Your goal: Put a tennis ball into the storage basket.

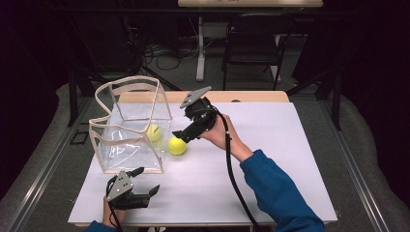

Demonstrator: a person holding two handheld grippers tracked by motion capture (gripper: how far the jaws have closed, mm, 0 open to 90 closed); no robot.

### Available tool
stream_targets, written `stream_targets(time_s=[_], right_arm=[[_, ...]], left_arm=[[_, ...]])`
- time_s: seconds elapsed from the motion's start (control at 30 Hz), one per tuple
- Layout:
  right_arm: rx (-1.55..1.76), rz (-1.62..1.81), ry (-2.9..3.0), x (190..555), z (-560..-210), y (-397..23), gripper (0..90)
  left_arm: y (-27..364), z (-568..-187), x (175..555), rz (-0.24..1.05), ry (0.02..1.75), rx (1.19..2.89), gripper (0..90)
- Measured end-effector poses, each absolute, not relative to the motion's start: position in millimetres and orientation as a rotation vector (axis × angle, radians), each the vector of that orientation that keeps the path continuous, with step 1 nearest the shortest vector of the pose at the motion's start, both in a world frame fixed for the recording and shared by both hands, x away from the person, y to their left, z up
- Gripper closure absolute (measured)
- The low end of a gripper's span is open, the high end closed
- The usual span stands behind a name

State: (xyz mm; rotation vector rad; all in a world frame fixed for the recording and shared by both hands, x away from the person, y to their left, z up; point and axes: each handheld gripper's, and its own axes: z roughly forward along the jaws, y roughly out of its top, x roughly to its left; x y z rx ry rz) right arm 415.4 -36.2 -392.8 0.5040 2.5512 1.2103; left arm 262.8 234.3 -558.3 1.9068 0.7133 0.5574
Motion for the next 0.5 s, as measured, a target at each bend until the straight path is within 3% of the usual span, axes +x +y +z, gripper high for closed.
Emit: stream_targets(time_s=[0.5], right_arm=[[0.554,1.228,2.548,408.1,-424.3,-51.0,0.0]], left_arm=[[231.5,-557.5,259.4,0.565,0.691,1.922,16.2]])
